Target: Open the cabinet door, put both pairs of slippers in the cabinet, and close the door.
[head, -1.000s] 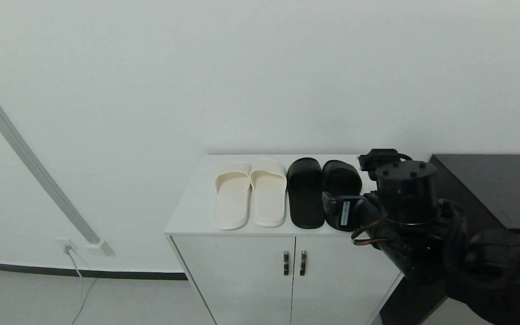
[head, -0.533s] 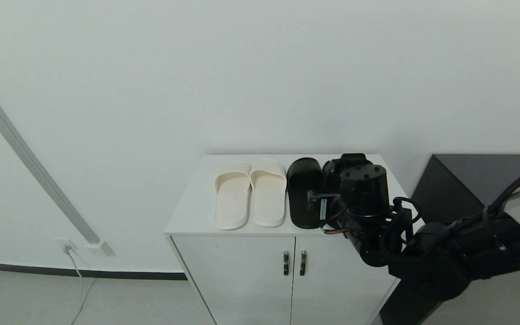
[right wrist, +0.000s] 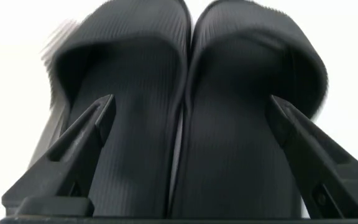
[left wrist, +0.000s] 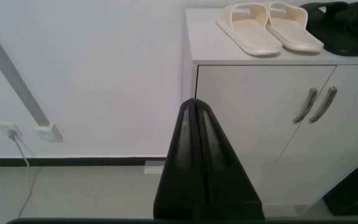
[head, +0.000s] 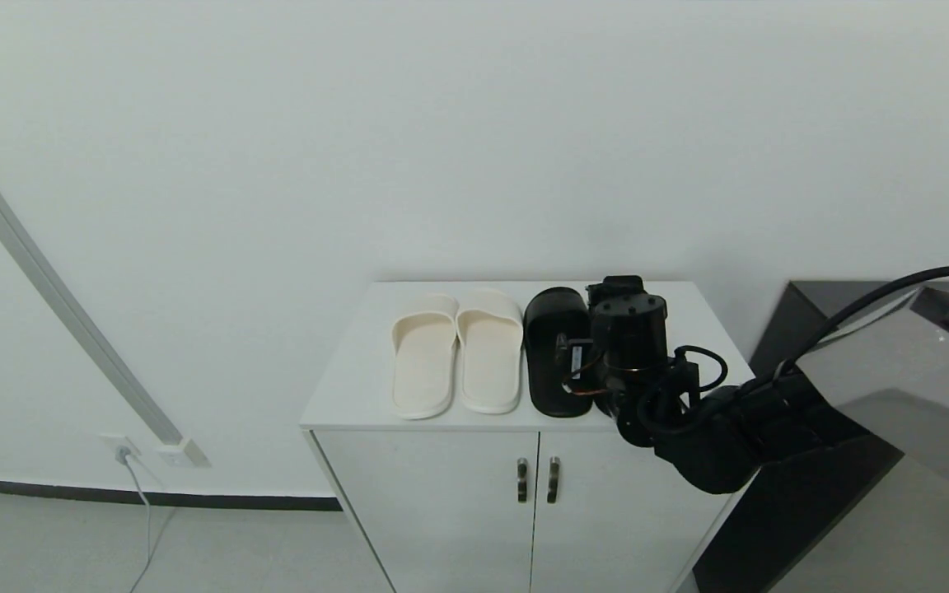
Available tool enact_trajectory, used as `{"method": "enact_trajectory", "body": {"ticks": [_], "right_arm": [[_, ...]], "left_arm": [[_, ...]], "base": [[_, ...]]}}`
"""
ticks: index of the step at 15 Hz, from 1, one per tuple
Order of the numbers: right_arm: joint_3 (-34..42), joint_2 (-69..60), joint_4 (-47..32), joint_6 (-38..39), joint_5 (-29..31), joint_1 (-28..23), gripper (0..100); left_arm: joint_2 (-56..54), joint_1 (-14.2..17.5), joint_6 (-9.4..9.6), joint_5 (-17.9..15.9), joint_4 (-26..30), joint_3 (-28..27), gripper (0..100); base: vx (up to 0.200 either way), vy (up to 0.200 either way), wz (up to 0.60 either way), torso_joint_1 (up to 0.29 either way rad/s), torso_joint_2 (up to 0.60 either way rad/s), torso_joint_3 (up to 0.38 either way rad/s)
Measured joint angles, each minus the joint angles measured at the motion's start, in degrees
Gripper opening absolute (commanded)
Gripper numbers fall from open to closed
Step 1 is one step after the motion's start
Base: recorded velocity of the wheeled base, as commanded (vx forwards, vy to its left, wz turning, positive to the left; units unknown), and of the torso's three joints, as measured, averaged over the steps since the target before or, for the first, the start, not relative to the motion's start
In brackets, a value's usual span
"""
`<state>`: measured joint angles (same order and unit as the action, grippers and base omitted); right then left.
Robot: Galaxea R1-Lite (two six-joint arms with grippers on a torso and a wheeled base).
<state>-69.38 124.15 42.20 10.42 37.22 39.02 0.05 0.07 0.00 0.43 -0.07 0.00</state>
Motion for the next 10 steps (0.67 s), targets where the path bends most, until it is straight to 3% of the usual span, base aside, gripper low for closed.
{"method": "enact_trajectory", "body": {"ticks": [6, 7, 10], "right_arm": [[-9.8, 7.0, -0.2, -2.4, 0.0, -2.8, 100], [-11.0, 7.9, -0.1, -2.9, 0.1, -3.1, 0], [-13.1, 9.6, -0.1, -3.0, 0.2, -3.4, 0]], "left_arm": [[0.0, 0.0, -0.02, 0.0, 0.0, 0.0, 0], [0.0, 0.0, -0.05, 0.0, 0.0, 0.0, 0], [0.0, 0.0, 0.00, 0.0, 0.0, 0.0, 0]], "base": [[0.000, 0.000, 0.00, 0.000, 0.00, 0.000], [0.000, 0.000, 0.00, 0.000, 0.00, 0.000], [0.000, 0.000, 0.00, 0.000, 0.00, 0.000]]}}
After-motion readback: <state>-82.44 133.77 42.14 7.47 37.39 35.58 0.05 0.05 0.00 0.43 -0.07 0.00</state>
